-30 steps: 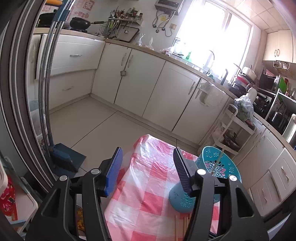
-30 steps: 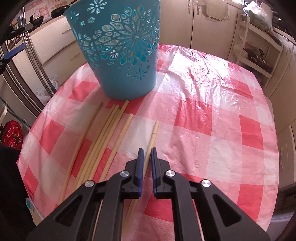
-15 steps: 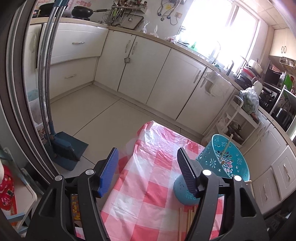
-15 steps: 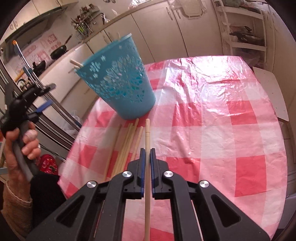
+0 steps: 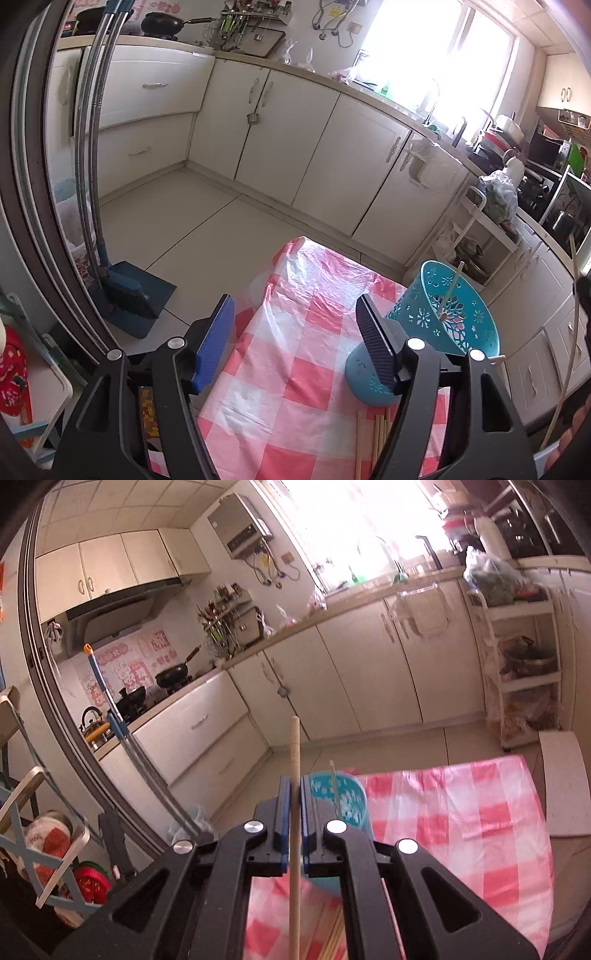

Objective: Organize utensils
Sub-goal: 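Lift the stick with the right tool and drop it into the basket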

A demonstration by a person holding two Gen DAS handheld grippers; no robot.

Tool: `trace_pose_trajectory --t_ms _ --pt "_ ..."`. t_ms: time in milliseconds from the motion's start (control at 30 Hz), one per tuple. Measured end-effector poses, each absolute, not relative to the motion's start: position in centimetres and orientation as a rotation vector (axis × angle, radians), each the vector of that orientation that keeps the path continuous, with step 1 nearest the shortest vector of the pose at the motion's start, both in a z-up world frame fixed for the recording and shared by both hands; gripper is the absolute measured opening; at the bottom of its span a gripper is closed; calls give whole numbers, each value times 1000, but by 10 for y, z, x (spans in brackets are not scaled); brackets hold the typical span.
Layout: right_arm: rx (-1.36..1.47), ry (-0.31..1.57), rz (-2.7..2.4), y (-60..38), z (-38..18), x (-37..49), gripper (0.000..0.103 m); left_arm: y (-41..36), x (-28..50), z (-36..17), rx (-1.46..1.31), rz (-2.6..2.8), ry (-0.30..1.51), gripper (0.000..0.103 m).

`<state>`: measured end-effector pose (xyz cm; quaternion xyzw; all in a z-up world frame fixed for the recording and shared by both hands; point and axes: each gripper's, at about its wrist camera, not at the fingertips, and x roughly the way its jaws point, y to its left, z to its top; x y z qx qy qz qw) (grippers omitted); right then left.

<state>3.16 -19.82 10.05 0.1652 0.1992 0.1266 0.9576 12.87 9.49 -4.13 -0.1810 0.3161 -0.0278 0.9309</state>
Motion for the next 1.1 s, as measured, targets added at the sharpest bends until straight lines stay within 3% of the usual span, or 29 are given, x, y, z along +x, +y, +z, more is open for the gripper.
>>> trace_pose_trajectory --t_ms 233,833,900,1100 --pt "290 273 120 -184 95 102 6 96 133 -43 -391 -69 659 67" --pt "183 406 85 -174 40 114 8 96 137 -45 -420 -86 681 70" --pt "172 399 90 -175 44 103 10 97 137 -46 -418 -74 680 71" --pt "157 343 70 -191 60 47 30 98 136 -48 -383 -31 672 73"
